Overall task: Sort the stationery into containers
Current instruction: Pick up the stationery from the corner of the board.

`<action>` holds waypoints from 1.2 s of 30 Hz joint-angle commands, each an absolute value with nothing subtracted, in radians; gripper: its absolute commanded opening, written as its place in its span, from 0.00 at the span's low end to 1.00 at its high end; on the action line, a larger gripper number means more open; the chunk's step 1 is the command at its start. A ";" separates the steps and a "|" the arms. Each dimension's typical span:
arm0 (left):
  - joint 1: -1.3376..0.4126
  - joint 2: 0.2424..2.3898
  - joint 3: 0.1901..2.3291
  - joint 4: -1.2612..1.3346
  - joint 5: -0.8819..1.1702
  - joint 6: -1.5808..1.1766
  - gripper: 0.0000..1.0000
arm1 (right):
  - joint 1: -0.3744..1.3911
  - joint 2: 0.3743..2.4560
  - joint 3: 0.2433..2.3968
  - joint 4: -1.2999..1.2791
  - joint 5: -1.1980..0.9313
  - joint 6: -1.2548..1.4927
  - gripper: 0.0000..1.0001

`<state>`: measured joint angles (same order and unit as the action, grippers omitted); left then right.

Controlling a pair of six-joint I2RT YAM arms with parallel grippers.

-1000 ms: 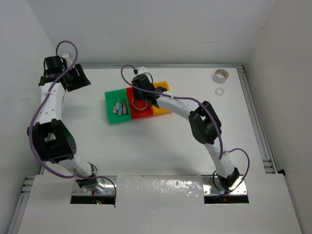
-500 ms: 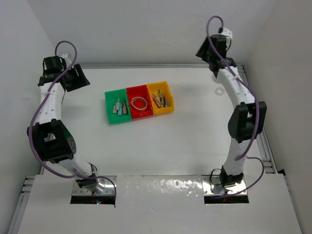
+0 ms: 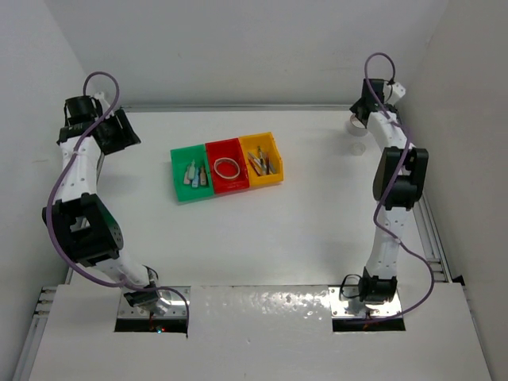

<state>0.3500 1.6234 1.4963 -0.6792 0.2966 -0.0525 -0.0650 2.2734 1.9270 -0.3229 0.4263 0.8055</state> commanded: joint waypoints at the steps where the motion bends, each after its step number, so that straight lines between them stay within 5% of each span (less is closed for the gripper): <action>1: 0.377 1.629 1.491 -0.661 0.282 -0.037 0.55 | -0.104 2.267 1.953 -0.293 0.512 0.897 0.60; 25: 0.417 1.625 1.483 -0.658 0.262 -0.028 0.55 | -0.153 2.474 2.006 -0.256 0.446 0.980 0.48; 27: 0.422 1.623 1.483 -0.658 0.261 -0.028 0.55 | -0.156 2.488 2.023 -0.277 0.436 0.995 0.43; 33: 0.433 1.621 1.485 -0.655 0.259 -0.032 0.55 | -0.155 2.462 1.959 -0.281 0.428 1.042 0.00; 36: 0.433 1.624 1.485 -0.653 0.259 -0.034 0.55 | -0.150 2.379 1.869 -0.218 0.451 1.039 0.00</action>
<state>0.4213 1.6447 1.4891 -0.6788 0.2619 -0.0345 -0.1482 2.4645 1.9423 -0.2325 0.4313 1.0290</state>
